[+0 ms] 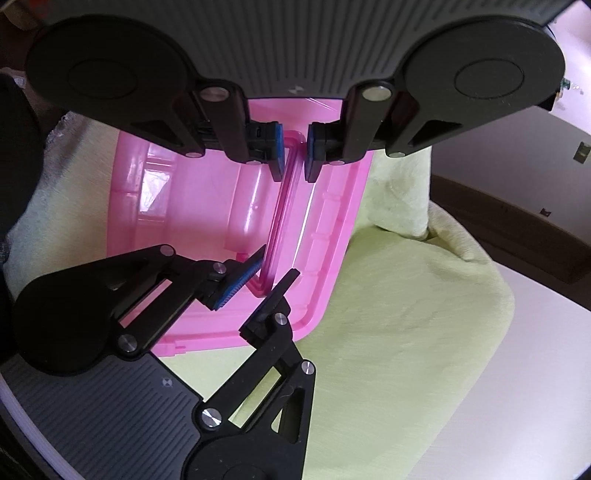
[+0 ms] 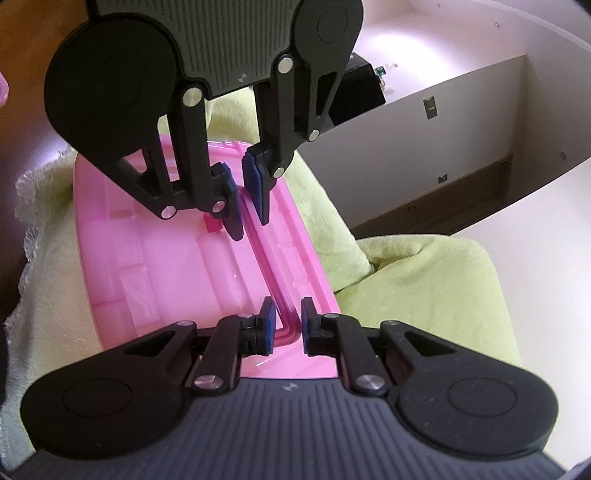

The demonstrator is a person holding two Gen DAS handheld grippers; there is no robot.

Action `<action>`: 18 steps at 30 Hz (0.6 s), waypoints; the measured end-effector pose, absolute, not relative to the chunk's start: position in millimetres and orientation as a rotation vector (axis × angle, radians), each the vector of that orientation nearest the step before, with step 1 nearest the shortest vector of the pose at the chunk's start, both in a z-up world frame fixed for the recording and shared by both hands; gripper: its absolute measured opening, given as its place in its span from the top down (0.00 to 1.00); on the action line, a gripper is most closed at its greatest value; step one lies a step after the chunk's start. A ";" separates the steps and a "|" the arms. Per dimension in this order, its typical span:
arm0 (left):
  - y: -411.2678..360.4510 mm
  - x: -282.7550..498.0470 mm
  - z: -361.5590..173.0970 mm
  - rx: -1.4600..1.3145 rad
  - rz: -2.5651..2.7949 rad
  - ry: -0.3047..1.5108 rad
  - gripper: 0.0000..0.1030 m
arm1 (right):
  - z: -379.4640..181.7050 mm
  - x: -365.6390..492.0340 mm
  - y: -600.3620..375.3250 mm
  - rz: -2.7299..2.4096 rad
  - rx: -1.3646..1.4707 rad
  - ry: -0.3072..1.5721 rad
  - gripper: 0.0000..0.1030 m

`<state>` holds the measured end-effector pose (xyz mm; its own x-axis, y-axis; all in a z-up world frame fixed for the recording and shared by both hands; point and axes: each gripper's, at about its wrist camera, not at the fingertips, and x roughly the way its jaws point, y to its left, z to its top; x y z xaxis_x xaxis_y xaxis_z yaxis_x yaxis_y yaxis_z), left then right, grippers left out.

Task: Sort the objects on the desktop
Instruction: 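Lift the pink lid off the sofa with both tools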

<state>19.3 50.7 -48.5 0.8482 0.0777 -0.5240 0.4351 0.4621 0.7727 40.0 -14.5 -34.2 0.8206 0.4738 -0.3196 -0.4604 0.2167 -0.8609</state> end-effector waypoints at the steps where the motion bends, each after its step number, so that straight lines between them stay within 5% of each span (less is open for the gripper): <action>1: 50.8 14.6 -45.3 1.081 -0.229 0.539 0.87 | -31.3 36.1 -14.2 0.650 -1.186 -0.018 0.90; 18: 67.9 -80.3 11.4 1.026 -0.017 0.670 0.88 | 25.9 -54.0 5.3 0.891 -1.109 -0.159 0.89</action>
<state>-80.3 67.9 11.4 0.8022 0.2895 -0.5221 0.3161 0.5359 0.7828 -54.0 5.3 25.9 0.6556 0.6907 -0.3051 -0.5420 0.1492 -0.8270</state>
